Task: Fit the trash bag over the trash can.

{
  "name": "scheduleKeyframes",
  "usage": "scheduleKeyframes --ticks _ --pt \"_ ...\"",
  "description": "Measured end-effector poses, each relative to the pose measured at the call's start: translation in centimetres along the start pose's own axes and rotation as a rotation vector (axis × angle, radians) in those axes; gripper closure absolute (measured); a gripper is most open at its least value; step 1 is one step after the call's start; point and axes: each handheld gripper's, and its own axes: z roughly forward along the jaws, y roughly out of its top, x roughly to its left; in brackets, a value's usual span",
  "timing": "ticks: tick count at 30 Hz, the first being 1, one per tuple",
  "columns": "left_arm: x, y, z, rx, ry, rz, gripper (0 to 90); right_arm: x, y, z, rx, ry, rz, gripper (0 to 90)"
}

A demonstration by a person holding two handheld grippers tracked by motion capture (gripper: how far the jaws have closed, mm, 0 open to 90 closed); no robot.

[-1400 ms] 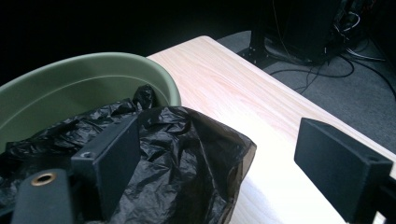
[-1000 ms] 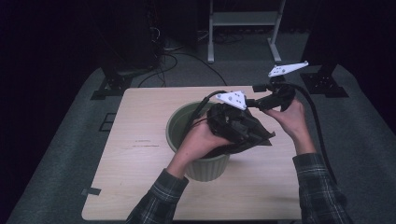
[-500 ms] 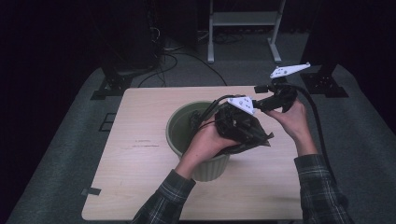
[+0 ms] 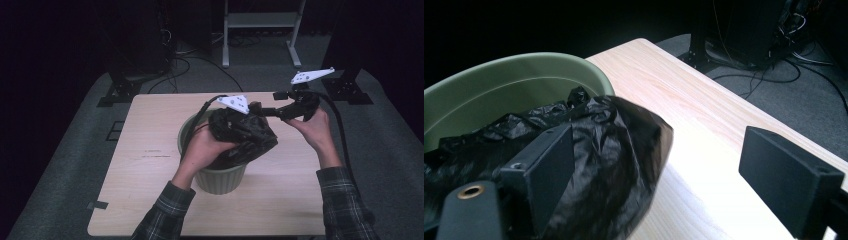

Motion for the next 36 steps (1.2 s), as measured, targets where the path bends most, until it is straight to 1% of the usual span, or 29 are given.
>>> scheduleKeyframes --ticks 2,7,9,11,12,13,15,16,18,19,23,26,28,30,31,34,36 --pt "0.2 -0.4 -1.0 -0.008 0.021 -0.005 90.0 0.1 0.0 -0.1 0.000 0.002 -0.001 13.0" --pt "0.9 -1.9 -3.8 -0.050 0.087 -0.045 90.0 0.8 0.0 -0.4 -0.013 0.023 -0.010 13.1" --pt "1.2 -2.4 -4.5 -0.061 0.108 -0.061 90.0 1.2 0.0 -0.5 -0.026 0.048 -0.016 13.4" --pt "1.6 -2.8 -4.7 -0.059 0.136 -0.076 90.0 1.7 0.0 -0.5 -0.039 0.076 -0.023 15.0" --pt "1.8 -2.9 -4.7 -0.064 0.142 -0.083 90.0 2.0 0.0 -0.5 -0.045 0.093 -0.029 16.2" --pt "2.0 -3.0 -4.7 -0.065 0.147 -0.089 90.0 2.3 0.1 -0.4 -0.053 0.105 -0.033 18.9" --pt "2.3 -3.2 -4.5 -0.066 0.151 -0.096 90.0 2.9 0.1 -0.3 -0.073 0.153 -0.052 24.6" --pt "2.4 -3.2 -4.4 -0.067 0.153 -0.100 90.0 3.1 0.1 -0.3 -0.072 0.166 -0.054 27.7" --pt "2.5 -3.2 -4.1 -0.069 0.160 -0.108 90.0 3.5 0.1 0.0 -0.075 0.199 -0.075 37.3" --pt "2.5 -3.2 -4.0 -0.070 0.160 -0.109 90.0 3.8 0.0 0.4 -0.069 0.228 -0.085 43.5" --pt "2.6 -3.1 -3.6 -0.074 0.161 -0.113 90.0 4.2 -0.1 0.7 -0.067 0.277 -0.107 55.1" --pt "2.6 -3.0 -3.3 -0.074 0.160 -0.118 90.0 4.6 0.0 0.9 -0.065 0.293 -0.123 66.8" --pt "2.6 -2.9 -3.2 -0.075 0.159 -0.115 90.0 4.8 0.0 1.0 -0.056 0.303 -0.143 78.0" --pt "2.6 -2.9 -3.2 -0.076 0.155 -0.114 90.0 5.1 0.0 1.1 -0.052 0.302 -0.163 88.8" --pt "2.6 -2.9 -3.2 -0.076 0.155 -0.116 90.0 5.2 0.0 1.0 -0.055 0.299 -0.172 89.7" --pt "2.6 -3.1 -3.6 -0.075 0.162 -0.121 90.0 5.1 0.0 0.7 -0.055 0.285 -0.173 89.8" --pt "2.7 -3.5 -4.0 -0.086 0.165 -0.125 90.0 4.9 0.0 0.3 -0.060 0.281 -0.171 89.8"
